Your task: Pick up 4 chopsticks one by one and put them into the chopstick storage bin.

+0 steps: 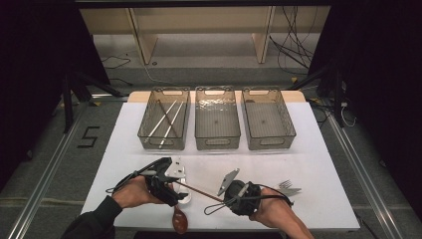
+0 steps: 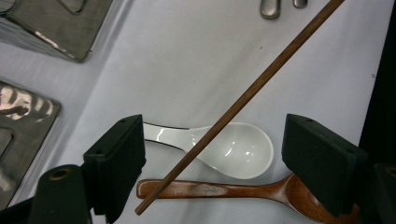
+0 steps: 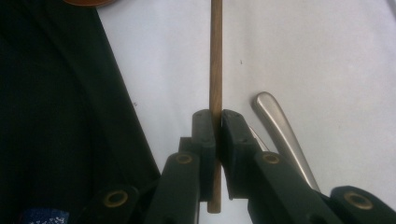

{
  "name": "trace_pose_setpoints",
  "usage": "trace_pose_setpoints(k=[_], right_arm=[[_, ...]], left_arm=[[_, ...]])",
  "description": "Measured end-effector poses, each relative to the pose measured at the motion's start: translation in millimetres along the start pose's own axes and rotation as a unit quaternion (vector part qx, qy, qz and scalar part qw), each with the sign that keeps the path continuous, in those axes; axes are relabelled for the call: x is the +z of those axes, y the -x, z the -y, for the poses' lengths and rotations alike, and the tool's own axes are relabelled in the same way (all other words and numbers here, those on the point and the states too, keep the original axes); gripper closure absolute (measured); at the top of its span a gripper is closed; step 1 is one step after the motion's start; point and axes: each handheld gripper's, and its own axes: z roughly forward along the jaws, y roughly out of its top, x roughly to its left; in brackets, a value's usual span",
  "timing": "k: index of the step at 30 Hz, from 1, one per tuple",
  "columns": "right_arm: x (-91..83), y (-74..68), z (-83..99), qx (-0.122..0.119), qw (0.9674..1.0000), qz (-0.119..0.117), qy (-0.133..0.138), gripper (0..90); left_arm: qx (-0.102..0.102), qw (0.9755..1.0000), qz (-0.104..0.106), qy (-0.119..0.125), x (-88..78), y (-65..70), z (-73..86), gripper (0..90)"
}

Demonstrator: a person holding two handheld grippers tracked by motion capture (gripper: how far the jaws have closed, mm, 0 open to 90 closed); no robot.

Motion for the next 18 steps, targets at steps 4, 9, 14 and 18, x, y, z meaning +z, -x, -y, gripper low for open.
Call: trace_pose_setpoints(k=[4, 9, 14, 18], right_arm=[[0.5, 0.0, 0.0, -0.013, 0.9999, 0.001, 0.002, 85.1], [-1.5, -3.2, -1.4, -0.013, 0.9999, -0.002, 0.002, 85.1], [-2.5, -4.8, -1.7, -0.02, 0.9998, -0.004, 0.007, 85.1], [-3.4, -6.3, -2.5, -0.025, 0.9996, -0.008, 0.01, 85.0]], left_arm=[[0.032, 0.9992, 0.006, -0.021, 5.7, 4.3, -1.8, 23.7], [0.046, 0.9983, 0.016, -0.032, 10.3, 3.0, -1.8, 29.5], [0.063, 0.9969, 0.018, -0.044, 12.0, 3.6, -2.6, 36.8], [0.072, 0.9955, 0.027, -0.055, 13.5, 2.2, -2.5, 44.6]])
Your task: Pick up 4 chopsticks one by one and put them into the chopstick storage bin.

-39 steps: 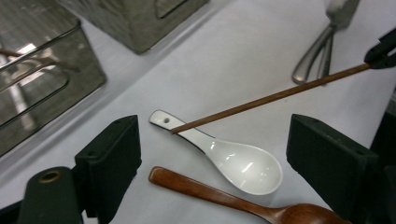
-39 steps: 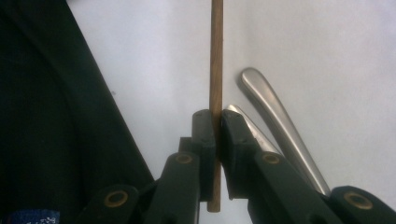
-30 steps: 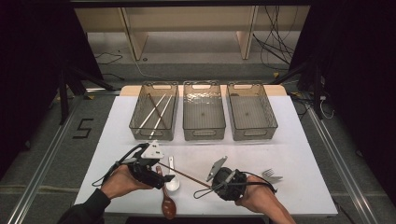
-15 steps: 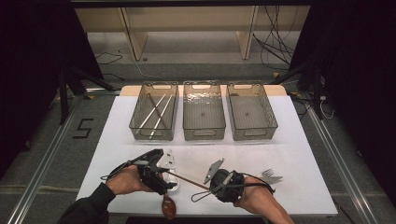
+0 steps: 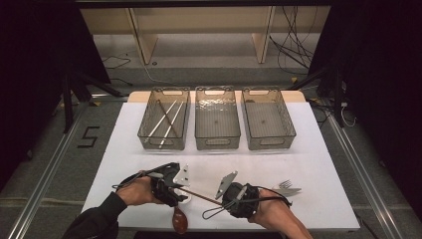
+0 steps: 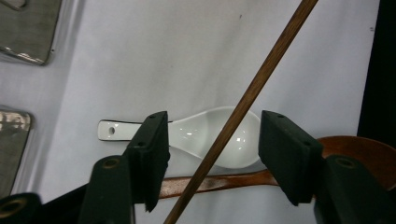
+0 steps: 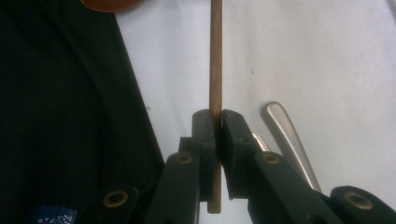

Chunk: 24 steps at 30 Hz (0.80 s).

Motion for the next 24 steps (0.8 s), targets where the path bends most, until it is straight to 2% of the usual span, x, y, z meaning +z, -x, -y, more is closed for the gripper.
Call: trace_pose_setpoints(k=[1, 3, 8, 12, 14, 15, 20, 21, 22, 24], right_arm=[[0.2, 0.0, 0.1, -0.006, 1.0, 0.002, 0.0, 85.0], [-0.1, -1.7, -0.6, 0.0, 1.0, -0.001, 0.0, 85.0], [-0.2, -2.3, -0.8, -0.005, 1.0, -0.001, 0.002, 85.0], [-0.3, -2.2, -0.4, -0.008, 1.0, -0.003, 0.001, 85.0], [0.1, -2.4, -0.1, -0.004, 1.0, -0.004, 0.0, 84.9], [1.0, -1.2, 0.6, -0.013, 0.9999, -0.003, 0.003, 84.9], [0.3, -0.3, 1.6, -0.004, 1.0, -0.001, 0.006, 84.4], [1.1, 1.4, 2.7, -0.009, 0.9999, 0.0, 0.009, 84.0], [0.9, 2.1, 3.3, -0.004, 1.0, 0.0, 0.007, 83.6], [-0.1, 5.1, 5.8, 0.004, 0.9999, -0.002, 0.01, 82.5]], left_arm=[[0.0, 1.0, 0.001, -0.003, 0.4, -0.2, 0.1, 45.9], [0.002, 1.0, 0.004, -0.007, 1.0, -0.3, 0.3, 49.4], [0.008, 0.9998, 0.012, -0.013, 1.3, 0.3, 0.0, 58.3], [0.005, 0.9997, 0.021, -0.013, 1.1, 0.3, 0.2, 70.1], [0.01, 0.9995, 0.026, -0.016, 0.5, 0.2, 0.2, 71.7], [0.01, 0.9995, 0.026, -0.016, 0.4, 0.9, 0.4, 72.4], [0.03, 0.9987, 0.037, -0.016, -0.1, 2.7, 2.1, 75.9], [0.038, 0.9986, 0.035, -0.014, -0.5, 4.4, 2.1, 76.7], [0.048, 0.9982, 0.034, -0.013, -1.2, 5.6, 1.9, 77.6], [0.062, 0.9971, 0.043, -0.008, -3.7, 9.4, 0.9, 79.5]])
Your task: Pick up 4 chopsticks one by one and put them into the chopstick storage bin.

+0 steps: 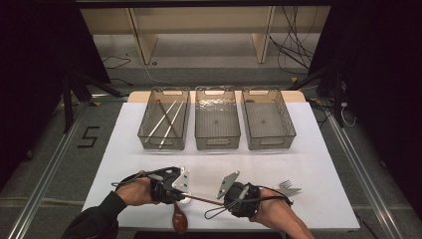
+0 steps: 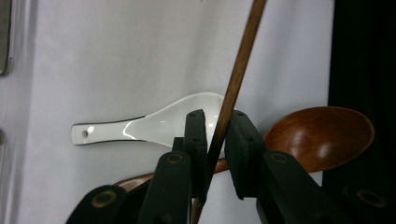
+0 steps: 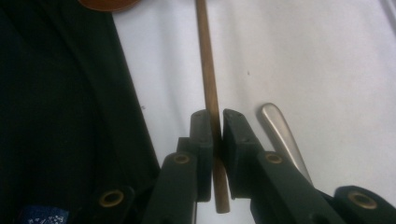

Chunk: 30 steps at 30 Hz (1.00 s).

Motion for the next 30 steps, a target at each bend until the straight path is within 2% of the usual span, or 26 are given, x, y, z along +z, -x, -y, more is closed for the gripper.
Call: trace_pose_setpoints(k=[3, 5, 6, 7, 10, 13, 15, 17, 19, 22, 25, 29, 30], right_arm=[[-3.9, 4.7, 4.3, 0.002, 0.9999, 0.005, 0.01, 80.4], [-6.4, 7.9, 4.8, 0.018, 0.9996, 0.015, 0.018, 75.0], [-7.4, 10.8, 4.8, 0.022, 0.9994, 0.015, 0.02, 72.9], [-8.5, 13.1, 4.5, 0.035, 0.9991, 0.013, 0.022, 70.3], [-13.0, 18.3, 5.6, 0.049, 0.9975, 0.034, 0.037, 57.7], [-16.6, 22.6, 6.3, 0.072, 0.9943, 0.052, 0.059, 49.5], [-18.3, 25.7, 7.7, 0.081, 0.9932, 0.053, 0.065, 44.6], [-19.0, 27.1, 9.0, 0.096, 0.99, 0.068, 0.077, 40.5], [-20.4, 28.6, 10.9, 0.105, 0.9882, 0.073, 0.085, 38.3], [-22.0, 30.0, 15.1, 0.118, 0.9851, 0.086, 0.092, 35.9], [-22.6, 30.7, 20.3, 0.129, 0.9821, 0.094, 0.1, 35.0], [-24.4, 31.9, 26.5, 0.146, 0.9765, 0.103, 0.12, 34.8], [-25.2, 32.1, 27.9, 0.15, 0.9755, 0.103, 0.123, 34.5]], left_arm=[[0.011, 0.9998, 0.013, 0.003, -1.3, 3.3, -2.4, 82.5], [0.012, 0.9997, 0.022, 0.004, -0.6, 4.7, -3.4, 84.5], [0.01, 0.9998, 0.019, 0.005, 0.1, 4.4, -3.1, 84.8], [0.003, 0.9998, 0.021, 0.002, 0.0, 3.0, -1.9, 84.9], [-0.011, 0.9998, 0.014, 0.001, -2.7, -1.7, 2.3, 85.0], [-0.03, 0.9995, 0.005, 0.001, -5.0, -6.1, 5.4, 85.0], [-0.047, 0.9989, -0.005, 0.0, -5.8, -8.9, 7.6, 85.1], [-0.062, 0.998, -0.013, -0.003, -6.6, -12.3, 9.9, 85.1], [-0.081, 0.9964, -0.023, -0.002, -7.9, -15.9, 12.5, 85.0], [-0.115, 0.9927, -0.036, 0.006, -10.6, -20.2, 15.9, 85.1], [-0.156, 0.986, -0.054, 0.023, -15.0, -27.7, 20.7, 85.0], [-0.194, 0.9783, -0.067, 0.032, -17.2, -35.8, 27.5, 85.0], [-0.199, 0.977, -0.067, 0.035, -17.8, -37.5, 29.1, 85.0]])
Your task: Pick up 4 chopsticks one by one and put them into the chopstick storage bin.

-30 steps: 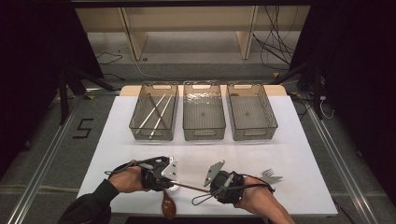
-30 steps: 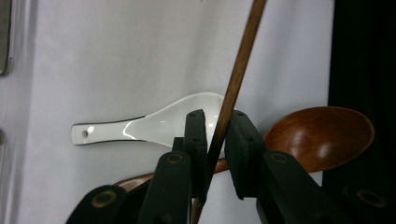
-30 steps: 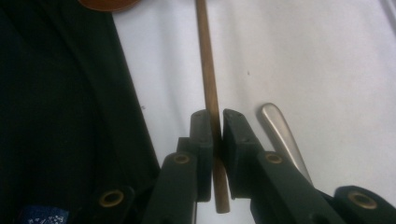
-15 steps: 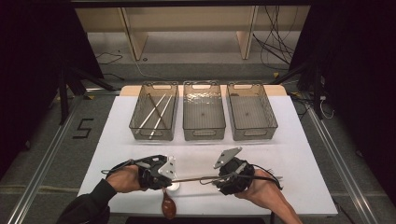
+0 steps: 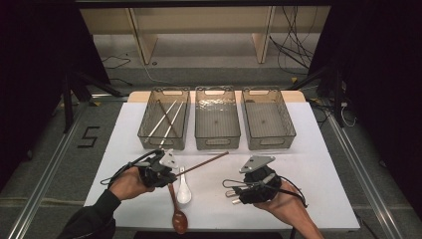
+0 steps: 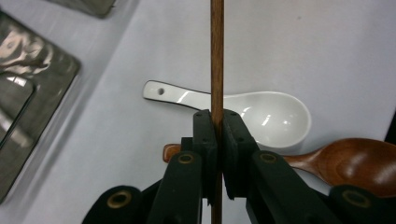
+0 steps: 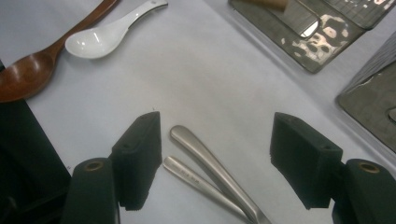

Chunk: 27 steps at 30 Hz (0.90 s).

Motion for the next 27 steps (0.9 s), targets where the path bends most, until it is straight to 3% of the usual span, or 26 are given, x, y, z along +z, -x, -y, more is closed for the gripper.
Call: trace_pose_setpoints(k=[8, 17, 27], right_arm=[[-1.4, 7.9, 10.8, 0.039, 0.999, -0.003, 0.024, 31.1], [-0.2, 7.0, 19.2, 0.052, 0.9984, 0.0, 0.024, 30.0], [-0.1, 4.1, 24.5, 0.064, 0.9975, -0.01, 0.028, 27.9]], left_arm=[[-0.045, 0.9986, -0.017, 0.021, -5.3, -17.3, 4.8, 85.0], [-0.112, 0.9917, -0.04, 0.051, -14.6, -43.9, 6.1, 85.0], [-0.142, 0.9861, -0.06, 0.062, -20.6, -73.5, -5.3, 85.0]])
